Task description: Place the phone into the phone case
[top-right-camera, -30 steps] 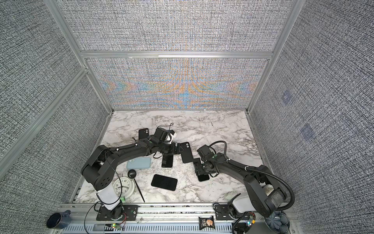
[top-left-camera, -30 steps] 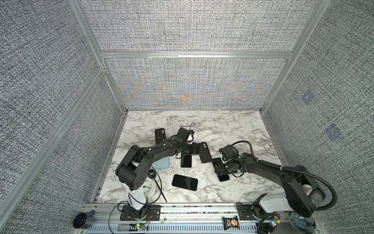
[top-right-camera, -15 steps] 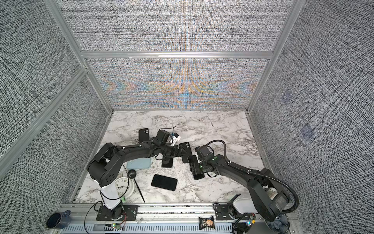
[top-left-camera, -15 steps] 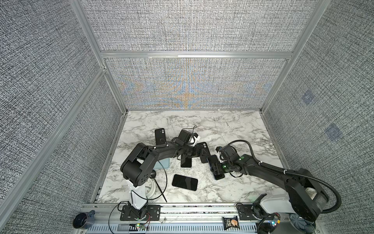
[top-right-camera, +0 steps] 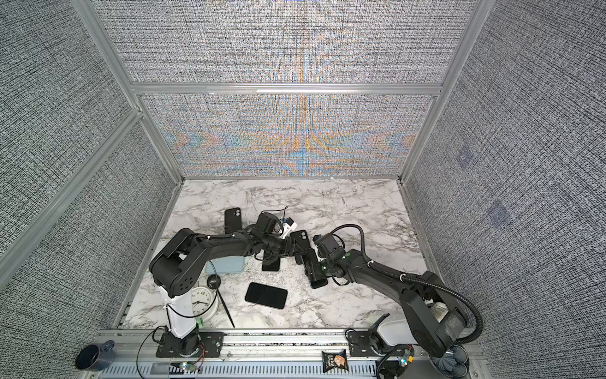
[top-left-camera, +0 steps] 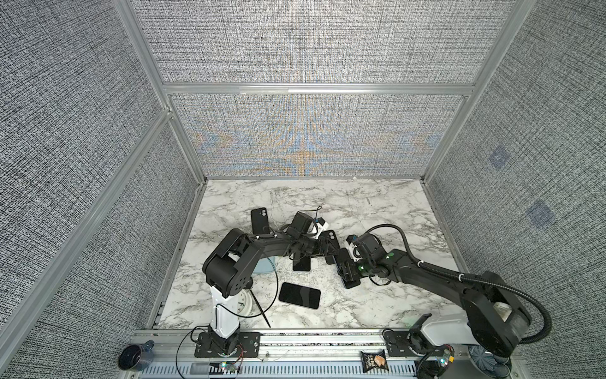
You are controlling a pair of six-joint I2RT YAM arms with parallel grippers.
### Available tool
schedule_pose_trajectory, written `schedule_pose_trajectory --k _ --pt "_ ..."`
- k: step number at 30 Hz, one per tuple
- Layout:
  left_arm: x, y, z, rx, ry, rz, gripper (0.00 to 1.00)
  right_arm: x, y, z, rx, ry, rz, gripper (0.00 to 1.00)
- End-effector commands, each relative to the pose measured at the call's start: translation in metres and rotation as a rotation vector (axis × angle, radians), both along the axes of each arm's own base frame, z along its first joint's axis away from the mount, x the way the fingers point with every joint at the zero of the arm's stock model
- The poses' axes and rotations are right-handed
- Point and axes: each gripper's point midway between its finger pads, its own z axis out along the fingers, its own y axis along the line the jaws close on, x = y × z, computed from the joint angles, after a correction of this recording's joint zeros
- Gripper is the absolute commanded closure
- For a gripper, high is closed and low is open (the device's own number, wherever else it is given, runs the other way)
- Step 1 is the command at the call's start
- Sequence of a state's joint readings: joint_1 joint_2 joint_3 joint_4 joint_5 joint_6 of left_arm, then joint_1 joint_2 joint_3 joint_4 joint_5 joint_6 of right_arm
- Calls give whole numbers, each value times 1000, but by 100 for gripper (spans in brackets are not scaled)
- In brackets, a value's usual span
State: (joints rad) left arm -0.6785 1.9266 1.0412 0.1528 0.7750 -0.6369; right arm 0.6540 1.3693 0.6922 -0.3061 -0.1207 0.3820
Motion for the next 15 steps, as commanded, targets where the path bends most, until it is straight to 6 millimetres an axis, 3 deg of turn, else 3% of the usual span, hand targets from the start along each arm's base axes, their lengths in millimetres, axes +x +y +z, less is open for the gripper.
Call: schedule_pose_trajectory --k 1,7,15 --pt "0 -6 6 -45 -7 -22 56 5 7 5 24 -23 13 42" --pt "-2 -8 8 -61 -1 -29 68 5 7 2 16 -20 14 43" --pt "-3 -8 10 -67 3 -32 77 6 7 0 8 -22 12 42"
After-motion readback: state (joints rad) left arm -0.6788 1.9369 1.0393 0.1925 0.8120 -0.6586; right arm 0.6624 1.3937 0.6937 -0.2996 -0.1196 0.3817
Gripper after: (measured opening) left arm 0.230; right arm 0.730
